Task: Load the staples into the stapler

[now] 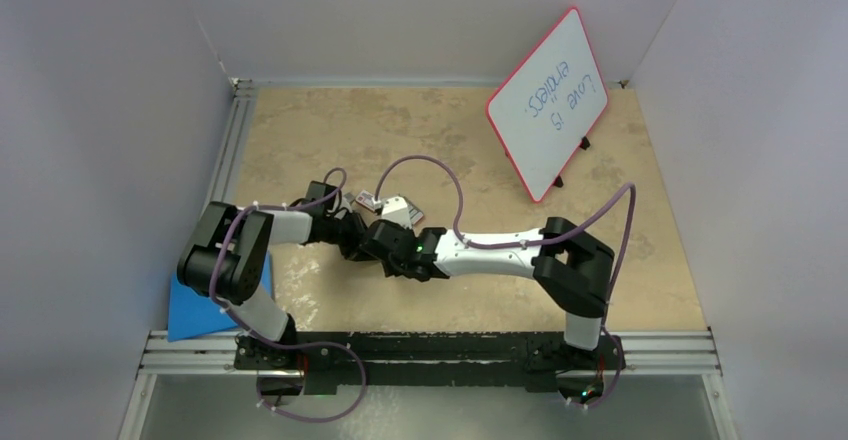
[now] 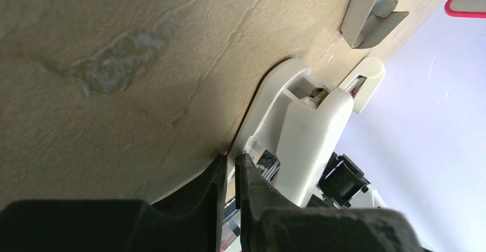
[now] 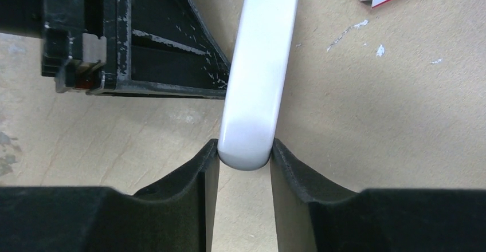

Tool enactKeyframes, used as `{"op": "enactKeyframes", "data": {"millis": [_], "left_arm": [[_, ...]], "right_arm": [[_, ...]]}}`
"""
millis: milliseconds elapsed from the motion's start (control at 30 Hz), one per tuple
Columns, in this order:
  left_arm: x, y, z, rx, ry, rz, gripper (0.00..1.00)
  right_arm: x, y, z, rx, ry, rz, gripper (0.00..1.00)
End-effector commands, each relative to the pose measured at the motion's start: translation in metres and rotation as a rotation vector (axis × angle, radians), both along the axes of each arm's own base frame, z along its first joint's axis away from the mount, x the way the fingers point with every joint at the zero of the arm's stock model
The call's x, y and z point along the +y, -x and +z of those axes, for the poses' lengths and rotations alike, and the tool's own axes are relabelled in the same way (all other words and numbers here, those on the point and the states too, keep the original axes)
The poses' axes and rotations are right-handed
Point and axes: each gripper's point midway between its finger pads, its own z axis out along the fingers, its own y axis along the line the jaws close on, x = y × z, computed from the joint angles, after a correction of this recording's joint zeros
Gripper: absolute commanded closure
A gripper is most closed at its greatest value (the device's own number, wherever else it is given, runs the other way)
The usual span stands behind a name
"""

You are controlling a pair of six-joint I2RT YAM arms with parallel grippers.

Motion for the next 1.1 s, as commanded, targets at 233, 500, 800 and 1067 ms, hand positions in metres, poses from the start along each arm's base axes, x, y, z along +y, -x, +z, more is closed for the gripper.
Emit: {"op": "enactKeyframes", "data": {"millis": [233, 500, 800, 1067], "left_arm": [[0.025, -0.008, -0.013, -0.093, -0.202, 0.039, 0.88], [0.026, -0.008, -0.007, -0.119, -0.201, 0.046, 0.88], [0.020, -0.005, -0.012, -0.096, -0.164, 0.024, 0.89], [0.020, -0.007, -0.010, -0.093, -0.171, 0.027, 0.89]], "right_arm": [[0.012, 0.000, 0.045, -0.009, -0.122, -0.035, 0.47], [0.012, -0.002, 0.040, -0.015, -0.084, -0.018, 0.60], [0.006, 0.004, -0.004, 0.053, 0.018, -0.003, 0.77], [-0.002, 0.012, -0.023, 0.116, 0.041, 0.005, 0.81]]}}
